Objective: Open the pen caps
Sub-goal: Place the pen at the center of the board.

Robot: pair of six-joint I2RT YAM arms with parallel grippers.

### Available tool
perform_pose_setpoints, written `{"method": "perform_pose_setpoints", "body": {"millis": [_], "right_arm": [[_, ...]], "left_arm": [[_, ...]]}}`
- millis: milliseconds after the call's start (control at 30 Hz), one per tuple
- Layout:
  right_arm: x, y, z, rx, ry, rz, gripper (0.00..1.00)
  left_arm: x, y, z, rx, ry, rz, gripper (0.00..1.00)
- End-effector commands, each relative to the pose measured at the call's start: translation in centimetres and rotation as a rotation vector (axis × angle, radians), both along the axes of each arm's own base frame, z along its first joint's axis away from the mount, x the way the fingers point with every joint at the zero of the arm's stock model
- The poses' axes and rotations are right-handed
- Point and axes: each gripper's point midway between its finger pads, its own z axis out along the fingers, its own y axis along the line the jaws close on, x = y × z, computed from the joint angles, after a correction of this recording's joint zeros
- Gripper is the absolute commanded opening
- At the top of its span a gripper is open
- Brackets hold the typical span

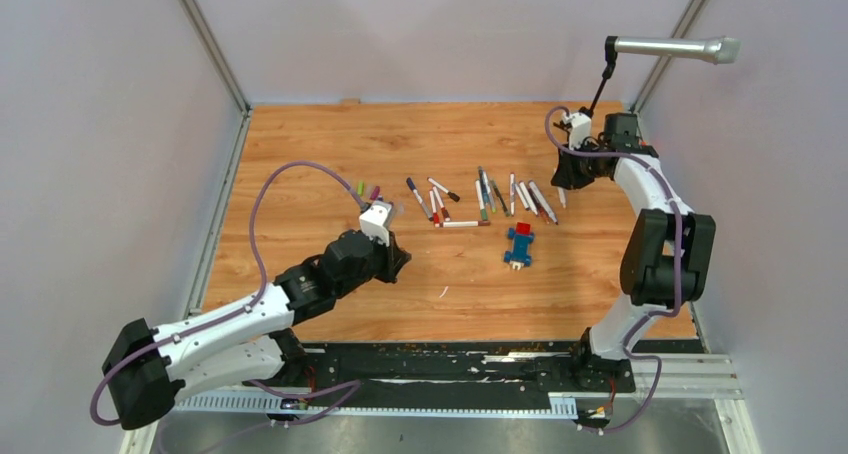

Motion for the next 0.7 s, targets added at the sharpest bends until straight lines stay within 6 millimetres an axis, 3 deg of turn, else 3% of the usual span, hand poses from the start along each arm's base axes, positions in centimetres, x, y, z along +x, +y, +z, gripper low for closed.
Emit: {"method": "perform_pose_setpoints", "body": {"millis": [0, 333, 667], "right_arm": [[1.9, -1.6, -0.3, -0.090, 0.008, 0.000, 0.08], [3.4, -1.6, -4.4, -0.124, 0.141, 0.012, 0.12], [4.0, -1.4, -7.0, -0.170, 0.227, 0.016, 0.18]], "left_arm": [[0.6, 1.1, 0.4, 0.023, -0.036, 0.037, 0.00], [0.6, 1.9, -0.1, 0.035, -0.037, 0.061, 0.00], [0.6, 2.5, -0.3, 0.040, -0.036, 0.077, 0.00]]}}
